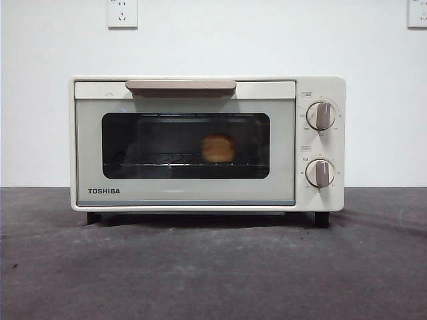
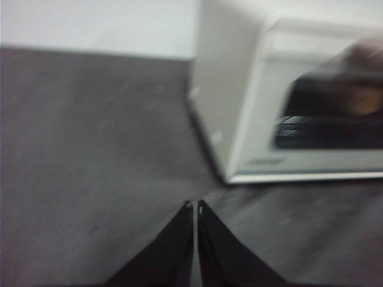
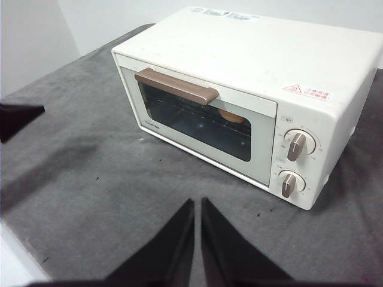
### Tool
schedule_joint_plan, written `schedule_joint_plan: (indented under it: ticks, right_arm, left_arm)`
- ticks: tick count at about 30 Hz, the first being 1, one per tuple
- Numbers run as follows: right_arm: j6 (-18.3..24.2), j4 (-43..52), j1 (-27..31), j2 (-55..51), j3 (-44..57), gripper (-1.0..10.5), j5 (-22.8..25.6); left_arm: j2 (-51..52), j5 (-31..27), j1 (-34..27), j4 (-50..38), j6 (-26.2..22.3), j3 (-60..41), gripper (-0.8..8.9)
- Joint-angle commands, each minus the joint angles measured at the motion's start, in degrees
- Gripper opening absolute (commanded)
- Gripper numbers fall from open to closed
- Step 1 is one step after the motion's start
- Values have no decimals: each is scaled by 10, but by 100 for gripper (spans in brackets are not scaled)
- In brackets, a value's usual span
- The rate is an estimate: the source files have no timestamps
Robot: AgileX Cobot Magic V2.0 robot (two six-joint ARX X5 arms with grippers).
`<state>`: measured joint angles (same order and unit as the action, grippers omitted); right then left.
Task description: The left arm flap open the oven, the right arm pick bread and place it into oven, the left arm flap close the oven
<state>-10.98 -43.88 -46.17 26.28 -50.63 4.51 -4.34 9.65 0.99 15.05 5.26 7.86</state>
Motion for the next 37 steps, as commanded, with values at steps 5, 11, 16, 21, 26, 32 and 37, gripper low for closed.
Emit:
schedule_joint_plan:
  ticks: [5,11,16,21,26,32,37]
  right_arm:
    - [-6,6,-5,1,-8,15,0]
    - [-6,7,-5,1,-8,15,0]
    - [-6,11,-5,1,-8,15,0]
    - [-6,11,-5,1,-8,15,0]
    - [-6,11,-5,1,-8,15,0]
    - [-6,11,-5,1,-8,15,0]
    - [0,14,14,-15,-8,15,31]
  left_arm:
    - [41,-87,-4,-31,3,-46,20]
    - [42,-87,-9,-61,-3,-71,20]
    - [42,-87,-9,-59,-3,-71,20]
    - [42,-87,-9,-59,-3,-71,20]
    - [42,-87,-9,-59,-3,-71,20]
    - [42,-87,-9,-59,-3,-71,20]
    - [42,-87,-9,-59,-3,-71,20]
